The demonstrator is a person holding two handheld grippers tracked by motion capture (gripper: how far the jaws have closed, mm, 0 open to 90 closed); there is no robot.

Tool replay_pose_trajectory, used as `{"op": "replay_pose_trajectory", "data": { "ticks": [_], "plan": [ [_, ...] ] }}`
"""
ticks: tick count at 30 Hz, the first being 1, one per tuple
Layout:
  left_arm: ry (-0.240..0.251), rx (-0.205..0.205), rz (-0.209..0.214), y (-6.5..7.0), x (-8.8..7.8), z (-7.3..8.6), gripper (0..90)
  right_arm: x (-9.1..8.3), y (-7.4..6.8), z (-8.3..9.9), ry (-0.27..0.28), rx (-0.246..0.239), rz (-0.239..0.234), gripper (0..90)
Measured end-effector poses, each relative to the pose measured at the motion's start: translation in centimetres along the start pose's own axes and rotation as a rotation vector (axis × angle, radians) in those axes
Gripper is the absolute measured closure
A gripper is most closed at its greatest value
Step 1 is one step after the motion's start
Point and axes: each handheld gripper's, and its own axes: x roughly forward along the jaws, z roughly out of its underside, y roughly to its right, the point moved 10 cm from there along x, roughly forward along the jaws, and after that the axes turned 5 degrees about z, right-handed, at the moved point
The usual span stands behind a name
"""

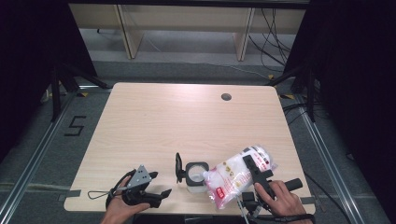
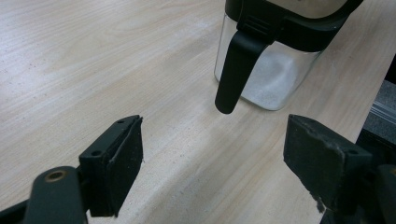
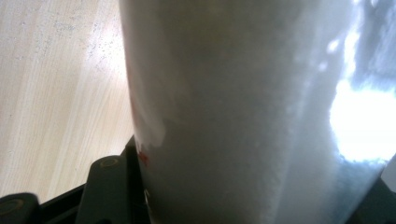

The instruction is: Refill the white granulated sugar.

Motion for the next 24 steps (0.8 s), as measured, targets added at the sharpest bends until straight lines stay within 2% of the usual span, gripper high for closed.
{"op": "replay_pose_trajectory", "data": {
  "ticks": [2,3,6,7,9,10,12,13,16,19,20,24],
  "plan": [
    [0.001,0.003,0.001,-0.01,0.01,0.00,19.5,0.01,-0.03,-0.03,0.003,-0.001,-0.002,41.7],
    [0.002,0.002,0.001,-0.01,0.03,0.01,19.5,-0.02,-0.24,0.06,-0.006,0.022,-0.005,41.8],
    [0.000,0.000,0.001,0.01,0.00,0.00,19.5,0.01,-0.11,0.06,-0.001,0.012,-0.001,41.7],
    [0.001,0.001,0.001,0.00,0.02,0.00,19.5,-0.05,-0.46,0.19,-0.012,0.035,-0.023,41.7],
    [0.000,0.000,0.002,0.01,0.05,0.04,19.5,-0.01,-0.33,0.18,-0.011,0.017,-0.024,41.8],
    [0.001,0.000,0.002,0.02,0.06,0.03,19.5,0.00,-0.37,0.18,-0.010,0.023,-0.011,41.7],
    [0.001,-0.006,0.003,0.07,0.09,0.05,19.5,-0.05,-0.40,0.19,-0.012,0.019,-0.020,41.8],
    [0.000,-0.006,0.003,0.06,0.10,0.06,19.5,-0.05,-0.56,0.21,-0.016,0.037,-0.026,41.8],
    [-0.003,0.021,0.003,-0.11,0.02,-0.03,19.5,-0.01,-0.34,0.12,-0.007,0.022,-0.011,41.8],
    [-0.004,0.019,0.002,-0.09,0.01,0.00,19.5,-0.01,-0.61,0.16,-0.012,0.039,-0.020,41.8],
    [-0.003,0.020,0.003,-0.08,0.00,-0.03,19.5,-0.03,-0.48,0.15,-0.012,0.018,-0.026,41.8],
    [-0.004,0.020,0.003,-0.10,-0.01,0.00,19.5,0.05,-0.46,0.12,-0.004,0.022,-0.016,41.8]
  ]
}}
